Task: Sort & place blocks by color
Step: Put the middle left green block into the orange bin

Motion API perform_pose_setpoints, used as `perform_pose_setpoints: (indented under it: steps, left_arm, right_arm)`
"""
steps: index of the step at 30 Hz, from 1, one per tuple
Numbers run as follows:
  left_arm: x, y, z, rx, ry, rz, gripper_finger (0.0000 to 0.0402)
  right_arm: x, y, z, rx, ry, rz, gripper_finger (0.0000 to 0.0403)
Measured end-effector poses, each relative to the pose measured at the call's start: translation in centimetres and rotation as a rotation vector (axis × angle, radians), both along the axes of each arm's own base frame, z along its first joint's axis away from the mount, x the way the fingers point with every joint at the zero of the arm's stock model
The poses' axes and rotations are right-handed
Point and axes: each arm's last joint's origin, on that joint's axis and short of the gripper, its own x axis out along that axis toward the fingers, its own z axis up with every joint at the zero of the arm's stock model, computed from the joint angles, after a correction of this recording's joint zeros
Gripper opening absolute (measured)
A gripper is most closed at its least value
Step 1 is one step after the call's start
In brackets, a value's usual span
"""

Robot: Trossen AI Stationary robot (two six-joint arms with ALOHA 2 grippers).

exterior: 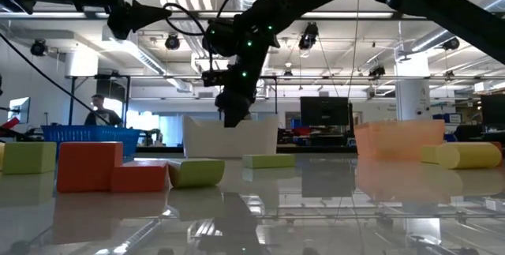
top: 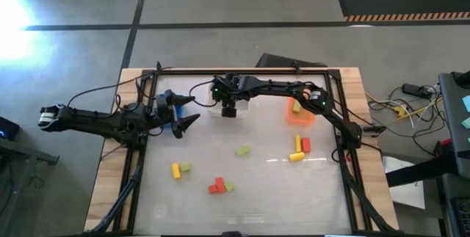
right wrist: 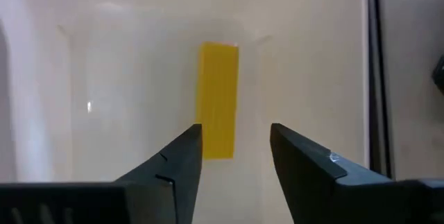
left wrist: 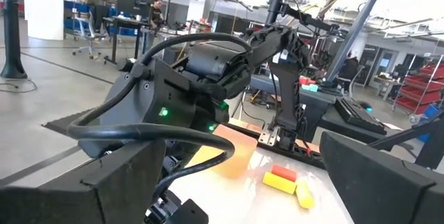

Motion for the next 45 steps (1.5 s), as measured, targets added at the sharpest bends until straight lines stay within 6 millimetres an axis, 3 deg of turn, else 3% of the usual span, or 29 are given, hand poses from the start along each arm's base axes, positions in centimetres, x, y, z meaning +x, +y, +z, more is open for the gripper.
perform_pose_setpoints:
  steps: [4, 11, 18, 25, 32, 38, 42, 45]
  left_arm:
    - [0.0, 0.0, 0.0, 0.0, 0.001, -0.008, 0.0366]
    - [0.2, -0.1, -0.4, -0.006, 0.019, -0.012, 0.0366]
    - [0.8, -0.2, -0.9, -0.076, 0.037, -0.061, 0.0366]
    - [2.1, -0.3, -2.1, -0.127, 0.106, -0.078, 0.0366]
    - [3.7, -0.4, -2.6, -0.212, 0.113, -0.1, 0.0366]
    - [5.7, -1.3, -2.6, -0.273, 0.173, -0.128, 0.0366]
    - [7.0, -2.0, -2.6, -0.36, 0.333, -0.121, 0.0365]
    - [7.3, -2.8, -3.0, -0.466, 0.578, -0.068, 0.0357]
  right_arm:
    - [-0.5, 0.2, 1.2, 0.008, -0.001, -0.014, 0.0169]
    - [-2.8, 2.3, 5.5, 0.065, 0.022, -0.073, 0.0158]
    - [-5.3, 6.6, 9.5, 0.105, 0.033, -0.081, 0.0142]
    - [-8.3, 12.0, 12.2, 0.113, -0.067, -0.011, 0.013]
    - [-11.3, 16.3, 12.9, 0.111, -0.358, 0.124, 0.0115]
    - [-13.7, 17.3, 12.5, 0.074, -0.553, 0.219, 0.0099]
    - [-15.1, 17.2, 12.4, 0.047, -0.659, 0.248, 0.0086]
    - [-16.0, 17.1, 12.3, 0.026, -0.716, 0.269, 0.0077]
